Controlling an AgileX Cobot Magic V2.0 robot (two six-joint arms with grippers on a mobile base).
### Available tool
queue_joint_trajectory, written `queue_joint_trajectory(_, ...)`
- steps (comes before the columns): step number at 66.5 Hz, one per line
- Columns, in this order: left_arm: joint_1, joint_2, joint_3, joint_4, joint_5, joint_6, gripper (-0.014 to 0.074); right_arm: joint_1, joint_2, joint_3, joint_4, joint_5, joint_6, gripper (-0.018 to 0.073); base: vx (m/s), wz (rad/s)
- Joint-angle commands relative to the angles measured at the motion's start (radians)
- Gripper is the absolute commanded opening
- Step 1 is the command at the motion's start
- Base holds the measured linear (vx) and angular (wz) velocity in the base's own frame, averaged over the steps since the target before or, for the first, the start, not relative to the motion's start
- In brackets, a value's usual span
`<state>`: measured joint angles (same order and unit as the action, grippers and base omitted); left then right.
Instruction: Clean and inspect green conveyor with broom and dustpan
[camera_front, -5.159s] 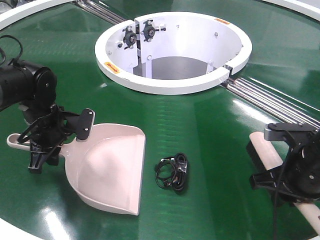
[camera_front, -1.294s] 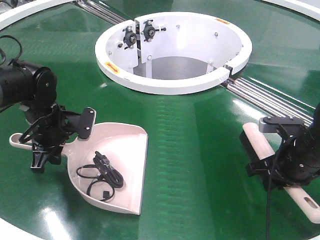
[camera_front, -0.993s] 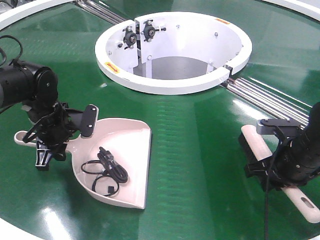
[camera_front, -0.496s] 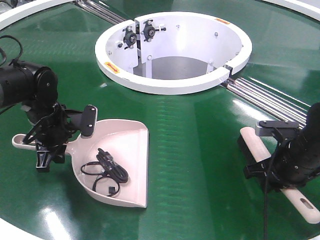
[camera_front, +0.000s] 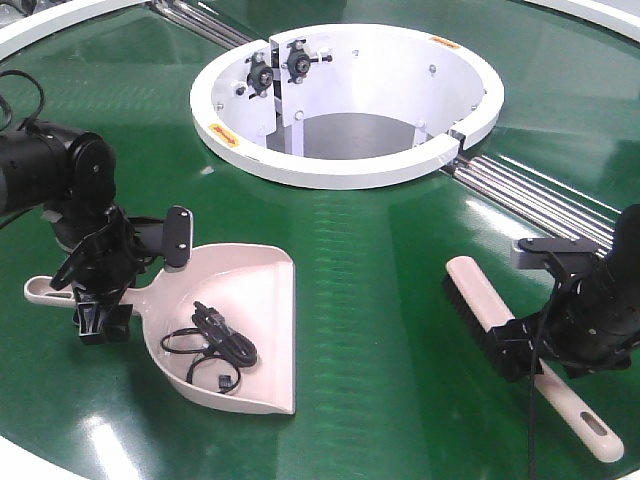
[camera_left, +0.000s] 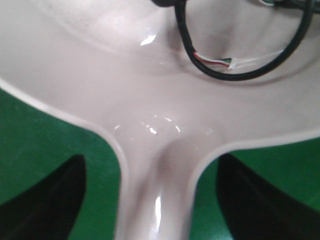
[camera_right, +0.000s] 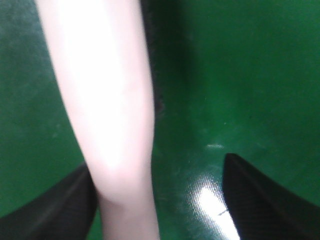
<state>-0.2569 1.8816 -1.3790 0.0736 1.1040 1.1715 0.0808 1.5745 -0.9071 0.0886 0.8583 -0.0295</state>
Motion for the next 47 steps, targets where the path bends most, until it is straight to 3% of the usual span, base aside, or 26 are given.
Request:
queue_joint_trajectory(1, -0.008, -0.067, -0.028, -0.009, 0.000, -0.055, 0.0614, -0.006, -0.063, -0.045, -0.005, -0.014, -0.009, 0.0566, 0.00, 0.00)
queue_joint_trajectory(20, -0.008, -0.195, -0.028, -0.132, 0.038, -0.078, 0.0588, -0.006, -0.215, -0.096, -0.008, -0.016, -0.010, 0.0568, 0.00, 0.00)
queue_joint_trajectory(30, -0.008, -0.293, -0.028, -0.243, 0.043, -0.132, 0.0548, -0.006, -0.310, -0.124, -0.007, -0.111, -0.009, 0.0560, 0.00, 0.00)
queue_joint_trajectory(47, -0.008, -0.440, -0.028, -0.339, -0.052, -0.178, 0.0470, -0.006, -0.482, -0.131, -0.002, -0.277, -0.018, 0.0519, 0.00, 0.00)
